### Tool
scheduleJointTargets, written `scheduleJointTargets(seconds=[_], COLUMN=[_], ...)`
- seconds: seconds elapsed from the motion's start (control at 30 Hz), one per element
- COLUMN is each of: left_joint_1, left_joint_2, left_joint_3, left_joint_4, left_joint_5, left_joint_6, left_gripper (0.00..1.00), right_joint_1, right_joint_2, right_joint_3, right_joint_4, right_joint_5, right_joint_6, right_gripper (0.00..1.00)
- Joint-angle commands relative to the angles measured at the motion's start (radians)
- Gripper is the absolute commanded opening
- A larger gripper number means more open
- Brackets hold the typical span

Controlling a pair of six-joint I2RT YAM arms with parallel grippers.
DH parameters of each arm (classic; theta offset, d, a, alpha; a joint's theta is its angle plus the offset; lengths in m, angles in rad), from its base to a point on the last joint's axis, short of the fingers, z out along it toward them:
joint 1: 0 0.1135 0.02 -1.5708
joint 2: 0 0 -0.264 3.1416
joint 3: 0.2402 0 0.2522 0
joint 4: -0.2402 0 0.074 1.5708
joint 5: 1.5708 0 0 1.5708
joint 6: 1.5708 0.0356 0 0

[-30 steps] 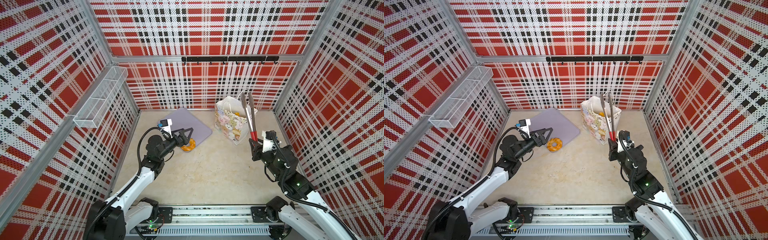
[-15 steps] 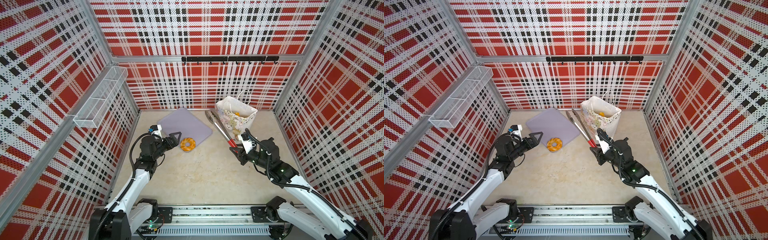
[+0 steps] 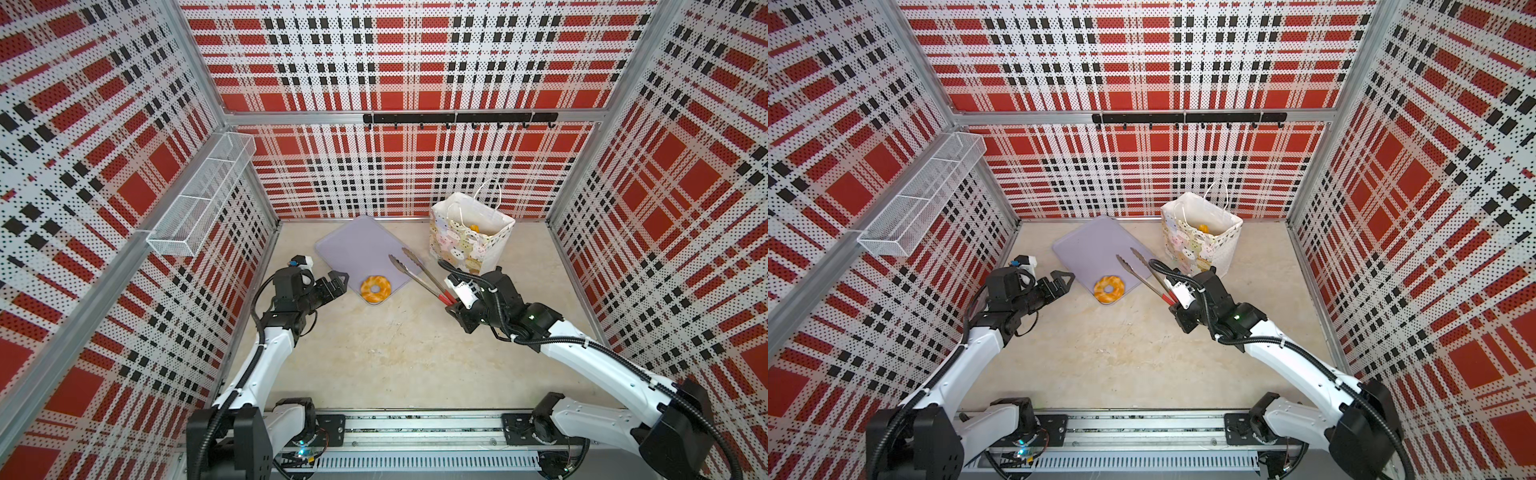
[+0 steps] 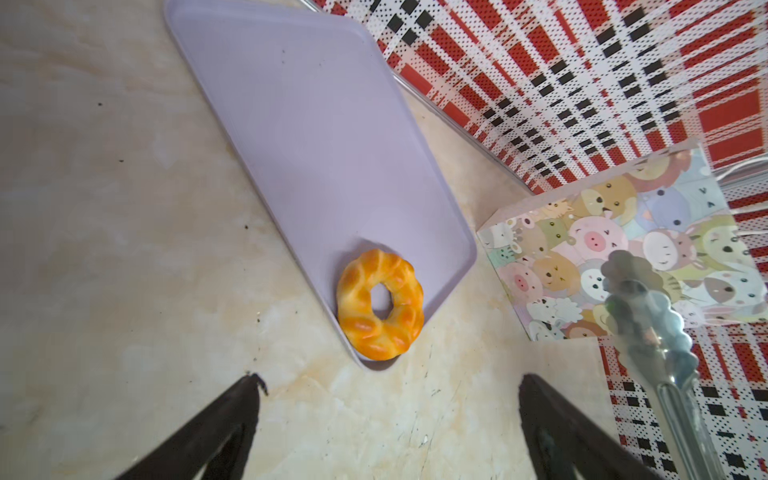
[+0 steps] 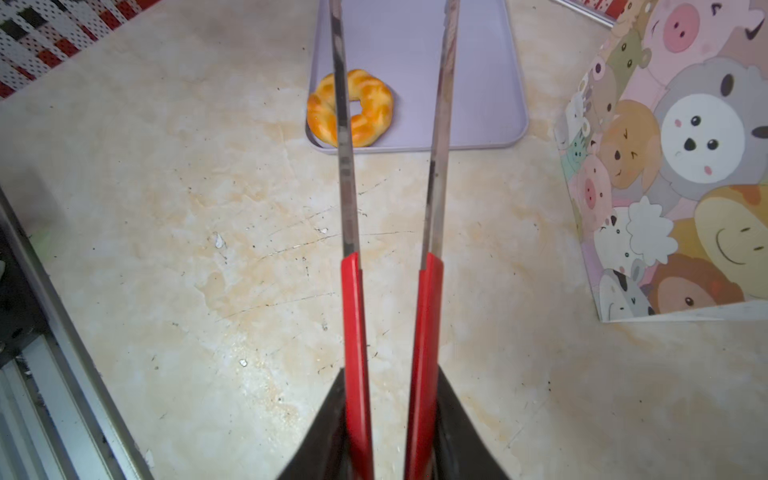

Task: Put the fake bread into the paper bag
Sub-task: 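Move the empty tongs with the right gripper back over the tray, then lower the tongs with the right gripper onto the ring bun and squeeze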

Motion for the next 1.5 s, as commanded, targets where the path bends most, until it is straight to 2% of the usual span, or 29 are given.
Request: scheduleJointTargets(seconds=[0.0, 0.33, 0.8, 1.47], left_joint_1=[0.011, 0.012, 0.009, -0.009], left_joint_2=[0.031, 0.101, 0.113, 0.13], left_joint_3=[0.05, 0.054, 0.023, 0.014], left_joint_4=[-0.085, -0.102, -0.082, -0.082], left_joint_5=[-0.011, 0.064, 0.105, 0.105], left_joint_6=[0.073, 0.114, 0.096, 0.093], left_gripper=[1.0, 0.99, 0.99, 0.99], right_joint_1=[0.003, 0.003, 0.004, 0.003], right_joint_2=[0.049, 0.249, 0.465, 0.588], right_joint_3=[0.089, 0.26, 0.441, 0.526], right_joint_4=[-0.092, -0.249, -0.316, -0.332], right_joint_5=[-0.002, -0.067, -0.071, -0.123], right_joint_6=[0.001, 0.021, 0.015, -0.012], right_gripper=[0.3, 0.31, 0.31, 0.31])
